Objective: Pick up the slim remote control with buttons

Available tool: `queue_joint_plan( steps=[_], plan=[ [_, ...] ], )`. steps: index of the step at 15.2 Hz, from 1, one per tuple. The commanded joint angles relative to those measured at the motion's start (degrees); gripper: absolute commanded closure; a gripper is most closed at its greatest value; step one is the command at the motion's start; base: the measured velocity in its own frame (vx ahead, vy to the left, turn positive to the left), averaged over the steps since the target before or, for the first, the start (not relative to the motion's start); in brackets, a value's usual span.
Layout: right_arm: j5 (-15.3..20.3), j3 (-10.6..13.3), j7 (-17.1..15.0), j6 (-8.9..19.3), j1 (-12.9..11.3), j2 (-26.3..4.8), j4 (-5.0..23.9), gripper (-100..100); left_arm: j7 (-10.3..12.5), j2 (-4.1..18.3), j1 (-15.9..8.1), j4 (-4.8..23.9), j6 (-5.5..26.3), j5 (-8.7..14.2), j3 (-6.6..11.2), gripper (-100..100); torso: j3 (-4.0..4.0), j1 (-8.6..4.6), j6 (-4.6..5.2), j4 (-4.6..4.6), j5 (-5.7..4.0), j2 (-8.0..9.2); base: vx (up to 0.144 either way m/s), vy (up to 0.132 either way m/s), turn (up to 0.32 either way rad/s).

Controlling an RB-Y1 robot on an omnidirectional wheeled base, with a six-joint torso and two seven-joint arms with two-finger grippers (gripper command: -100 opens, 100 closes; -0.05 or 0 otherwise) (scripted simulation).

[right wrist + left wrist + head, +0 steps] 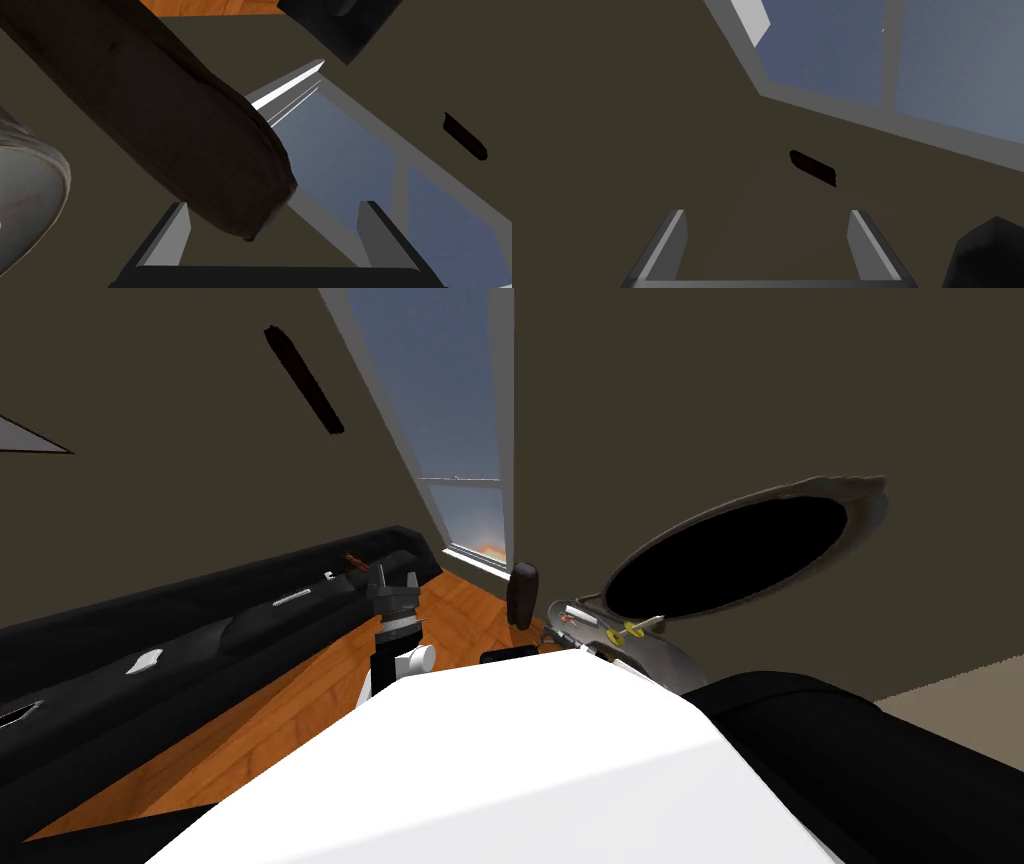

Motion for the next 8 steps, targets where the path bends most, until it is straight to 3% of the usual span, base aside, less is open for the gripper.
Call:
queue_joint_plan(
  steps=[1, 2, 4, 5, 7, 8],
  plan=[
    [0.6, 2.1, 0.6, 1.2, 1.0, -2.9, 2.9, -100, 0.0, 0.0, 0.0, 0.0, 0.0, 0.0, 0.00, 0, 0.00, 0.00, 0.00, 0.00, 0.00, 0.00, -0.012, -0.016, 0.449],
    [0.6, 2.1, 0.6, 1.2, 1.0, -3.3, 2.3, -100, 0.0, 0.0, 0.0, 0.0, 0.0, 0.0, 0.00, 0, 0.00, 0.00, -0.03, 0.00, 0.00, 0.00, -0.009, -0.021, 0.368],
    [0.6, 2.1, 0.6, 1.2, 1.0, -3.3, 3.5, -100, 0.0, 0.0, 0.0, 0.0, 0.0, 0.0, 0.01, 0, -0.01, -0.01, 0.04, 0.00, -0.02, -0.02, -0.004, -0.016, 0.030],
    [1.0, 3.7, 0.9, 2.0, 1.5, -5.3, 5.4, -100, 0.0, 0.0, 0.0, 0.0, 0.0, 0.0, 0.01, 0, -0.02, 0.01, 0.07, 0.00, -0.01, -0.04, -0.004, -0.001, 0.303],
    [1.0, 3.7, 0.9, 2.0, 1.5, -5.3, 6.0, -100, 0.0, 0.0, 0.0, 0.0, 0.0, 0.0, 0.00, 0, -0.02, 0.03, -0.01, -0.01, 0.01, -0.04, -0.002, -0.013, 0.252],
    [1.4, 5.3, 1.3, 2.8, 2.0, -7.3, 7.5, -100, 0.0, 0.0, 0.0, 0.0, 0.0, 0.0, 0.01, 0, -0.03, 0.01, 0.04, -0.01, -0.01, -0.06, -0.001, -0.013, 0.297]
  ],
)
